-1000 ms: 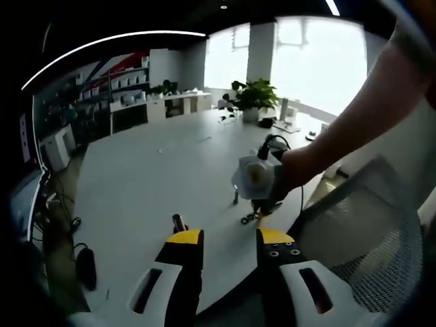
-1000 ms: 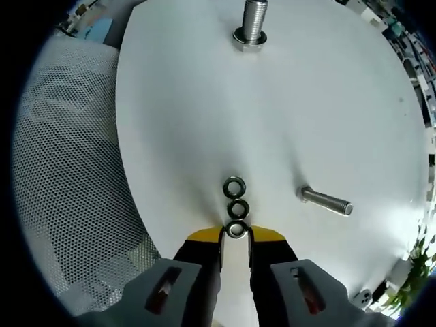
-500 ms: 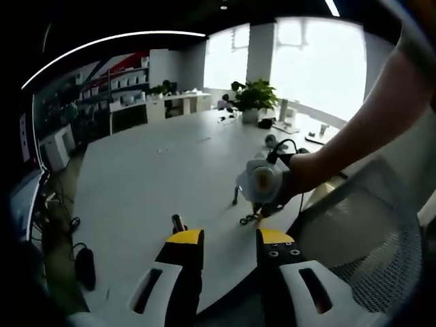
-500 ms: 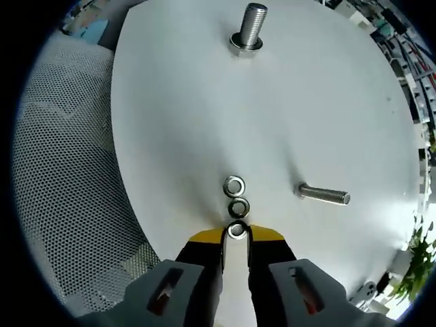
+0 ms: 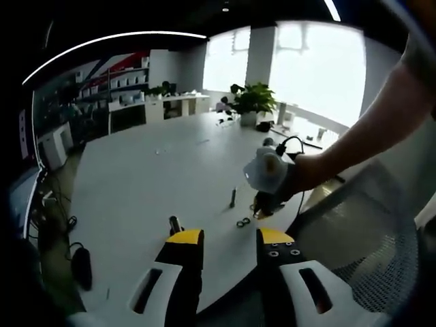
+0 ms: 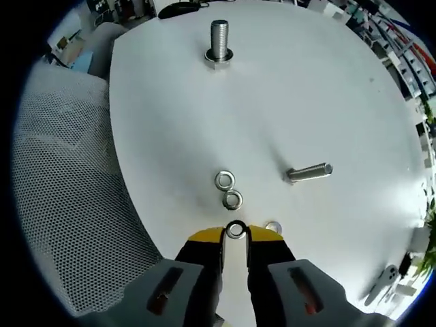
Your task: Place the washer onto the threaded stud by aligning its center hole with the stud, sliding it down to the base, and recovering from edge contact or off-axis alignment until the washer reaches the visible bottom stop.
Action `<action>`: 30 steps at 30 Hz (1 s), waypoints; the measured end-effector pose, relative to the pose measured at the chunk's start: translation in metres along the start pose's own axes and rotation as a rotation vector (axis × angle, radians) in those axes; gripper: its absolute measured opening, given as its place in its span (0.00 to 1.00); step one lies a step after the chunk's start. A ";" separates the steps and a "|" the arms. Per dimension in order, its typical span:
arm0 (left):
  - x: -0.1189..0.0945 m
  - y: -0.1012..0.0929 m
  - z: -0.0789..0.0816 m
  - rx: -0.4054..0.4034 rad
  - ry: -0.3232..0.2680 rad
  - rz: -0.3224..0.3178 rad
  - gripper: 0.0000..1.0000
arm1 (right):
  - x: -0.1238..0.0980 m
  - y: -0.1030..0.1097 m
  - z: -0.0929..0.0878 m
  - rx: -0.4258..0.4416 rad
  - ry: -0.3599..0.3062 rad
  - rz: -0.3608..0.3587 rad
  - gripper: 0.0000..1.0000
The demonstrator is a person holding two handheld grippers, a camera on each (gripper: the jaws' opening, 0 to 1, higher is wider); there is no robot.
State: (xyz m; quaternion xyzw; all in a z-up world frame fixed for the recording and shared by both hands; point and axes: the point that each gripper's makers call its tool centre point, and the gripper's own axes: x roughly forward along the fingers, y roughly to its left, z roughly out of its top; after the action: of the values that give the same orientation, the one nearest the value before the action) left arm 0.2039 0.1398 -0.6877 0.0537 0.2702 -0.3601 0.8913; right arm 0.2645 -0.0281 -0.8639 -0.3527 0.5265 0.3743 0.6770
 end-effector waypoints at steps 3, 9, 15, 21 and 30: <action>0.000 -0.001 0.000 0.002 -0.001 -0.001 0.29 | -0.009 -0.003 0.004 -0.002 -0.018 -0.006 0.13; -0.001 0.000 0.002 -0.005 -0.011 -0.004 0.29 | -0.020 -0.014 0.007 0.010 -0.037 -0.021 0.14; -0.001 0.000 0.004 0.000 -0.020 -0.002 0.29 | -0.031 -0.027 0.010 0.042 -0.063 -0.035 0.14; -0.002 0.000 0.004 -0.005 -0.020 -0.003 0.29 | -0.046 -0.039 0.020 0.054 -0.097 -0.057 0.14; -0.003 0.001 0.004 -0.005 -0.024 0.007 0.29 | -0.054 -0.057 0.033 0.076 -0.133 -0.077 0.14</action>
State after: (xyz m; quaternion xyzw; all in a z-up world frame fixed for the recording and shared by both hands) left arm 0.2049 0.1413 -0.6828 0.0480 0.2601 -0.3569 0.8959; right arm 0.3199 -0.0334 -0.7997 -0.3213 0.4802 0.3505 0.7371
